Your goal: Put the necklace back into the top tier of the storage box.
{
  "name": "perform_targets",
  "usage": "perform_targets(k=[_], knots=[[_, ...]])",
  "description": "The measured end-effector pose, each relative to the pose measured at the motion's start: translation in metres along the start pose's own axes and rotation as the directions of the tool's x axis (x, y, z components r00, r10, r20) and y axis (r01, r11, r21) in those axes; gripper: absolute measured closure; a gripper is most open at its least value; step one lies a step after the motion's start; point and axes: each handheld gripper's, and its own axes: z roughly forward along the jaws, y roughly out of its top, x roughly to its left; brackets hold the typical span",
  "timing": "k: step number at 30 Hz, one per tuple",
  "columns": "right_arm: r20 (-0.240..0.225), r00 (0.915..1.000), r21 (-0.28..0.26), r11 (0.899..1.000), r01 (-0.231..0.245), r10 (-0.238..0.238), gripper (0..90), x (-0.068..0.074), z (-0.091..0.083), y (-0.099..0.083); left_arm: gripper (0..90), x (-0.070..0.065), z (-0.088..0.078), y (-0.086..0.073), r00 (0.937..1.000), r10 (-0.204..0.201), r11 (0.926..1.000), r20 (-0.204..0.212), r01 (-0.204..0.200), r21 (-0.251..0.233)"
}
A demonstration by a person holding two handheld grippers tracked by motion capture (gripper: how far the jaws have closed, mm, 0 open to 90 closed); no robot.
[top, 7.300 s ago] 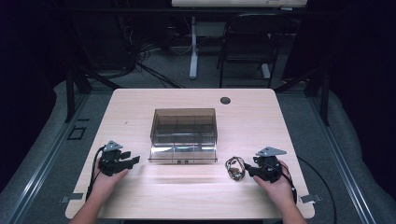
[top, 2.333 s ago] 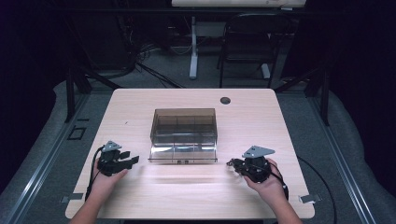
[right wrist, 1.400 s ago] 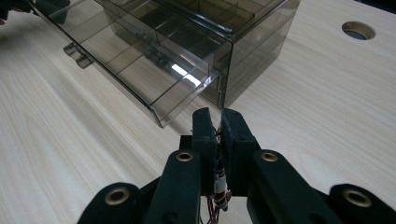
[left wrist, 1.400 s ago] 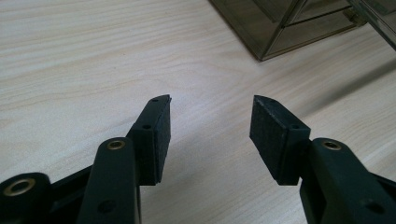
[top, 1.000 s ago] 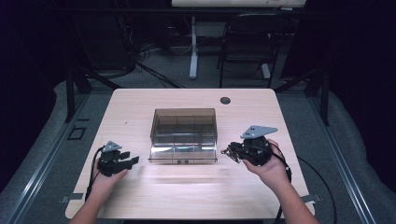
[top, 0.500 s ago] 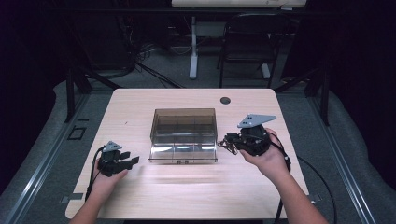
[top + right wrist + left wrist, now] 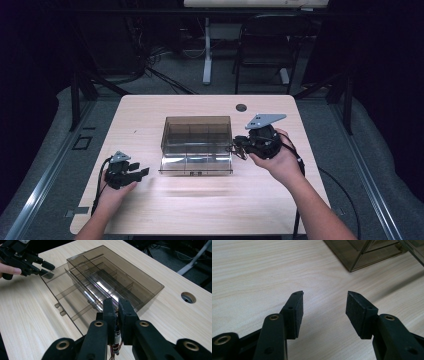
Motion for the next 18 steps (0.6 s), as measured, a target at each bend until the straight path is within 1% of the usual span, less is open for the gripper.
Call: perform_targets(k=[8, 14, 16, 18], knots=[[-0.019, 0.9995, -0.003, 1.000, 0.025, -0.025, 85.1, 0.008, 0.013, 0.011, 48.3, 0.000, 0.000, 0.000, 1.0000, 0.000, 1.0000, 0.001, 0.000, -0.002], [-0.046, 0.9984, -0.008, 0.999, 0.034, -0.034, 85.1, 0.015, 0.026, 0.018, 48.3, 0.000, 0.000, 0.000, 1.0000, 0.001, 1.0000, 0.002, -0.001, -0.001], [-0.055, 0.9978, -0.009, 0.999, 0.038, -0.038, 85.1, 0.018, 0.031, 0.020, 48.3, 0.000, -0.001, 0.000, 1.0000, 0.003, 1.0000, 0.003, -0.003, 0.008], [-0.064, 0.9971, -0.009, 0.999, 0.041, -0.041, 85.1, 0.020, 0.035, 0.022, 48.3, 0.000, 0.000, 0.000, 1.0000, 0.001, 1.0000, 0.002, -0.001, 0.000]])
